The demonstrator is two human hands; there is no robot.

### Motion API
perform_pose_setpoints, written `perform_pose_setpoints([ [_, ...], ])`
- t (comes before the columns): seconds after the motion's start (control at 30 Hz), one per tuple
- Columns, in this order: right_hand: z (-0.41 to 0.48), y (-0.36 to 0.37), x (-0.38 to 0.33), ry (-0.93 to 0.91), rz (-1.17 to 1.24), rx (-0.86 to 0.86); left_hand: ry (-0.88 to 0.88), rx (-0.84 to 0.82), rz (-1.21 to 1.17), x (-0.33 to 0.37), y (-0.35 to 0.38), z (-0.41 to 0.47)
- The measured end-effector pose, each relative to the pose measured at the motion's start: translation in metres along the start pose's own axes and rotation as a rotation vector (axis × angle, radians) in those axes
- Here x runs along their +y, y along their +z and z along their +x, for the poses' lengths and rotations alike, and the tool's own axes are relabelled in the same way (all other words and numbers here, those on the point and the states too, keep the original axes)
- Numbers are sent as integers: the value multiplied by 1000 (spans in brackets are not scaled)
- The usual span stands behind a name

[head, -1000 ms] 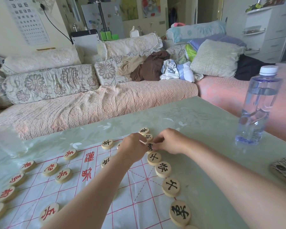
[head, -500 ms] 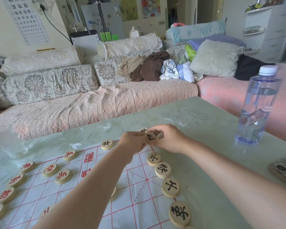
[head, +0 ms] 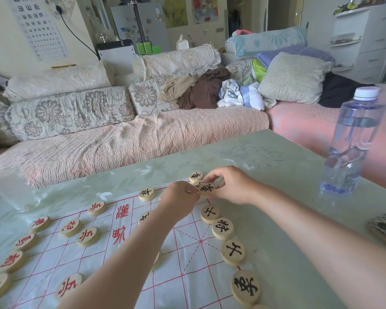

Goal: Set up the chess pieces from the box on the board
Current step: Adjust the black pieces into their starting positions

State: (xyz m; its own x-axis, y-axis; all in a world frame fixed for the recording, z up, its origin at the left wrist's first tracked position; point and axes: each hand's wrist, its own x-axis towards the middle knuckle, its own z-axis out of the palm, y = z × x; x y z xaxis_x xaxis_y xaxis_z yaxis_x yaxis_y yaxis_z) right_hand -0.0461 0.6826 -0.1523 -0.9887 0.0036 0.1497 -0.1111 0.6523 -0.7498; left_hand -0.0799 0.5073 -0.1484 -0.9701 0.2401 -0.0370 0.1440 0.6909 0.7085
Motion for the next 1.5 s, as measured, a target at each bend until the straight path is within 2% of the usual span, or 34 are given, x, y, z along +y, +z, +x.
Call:
perform_pose_setpoints([
  [0.57, 3, 5, 17, 86, -9, -66, 136, -57, 154, -5, 3, 5],
  [1.0, -9, 3, 12, 80, -19, 7, 229, 9, 251, -10, 0, -8],
  [1.17, -23, -4, 10, 98, -32, -88, 259, -115, 226, -16, -4, -24],
  [1.5, -30, -3, 9, 117, -73, -152, 244, -99, 169, -15, 0, -38],
])
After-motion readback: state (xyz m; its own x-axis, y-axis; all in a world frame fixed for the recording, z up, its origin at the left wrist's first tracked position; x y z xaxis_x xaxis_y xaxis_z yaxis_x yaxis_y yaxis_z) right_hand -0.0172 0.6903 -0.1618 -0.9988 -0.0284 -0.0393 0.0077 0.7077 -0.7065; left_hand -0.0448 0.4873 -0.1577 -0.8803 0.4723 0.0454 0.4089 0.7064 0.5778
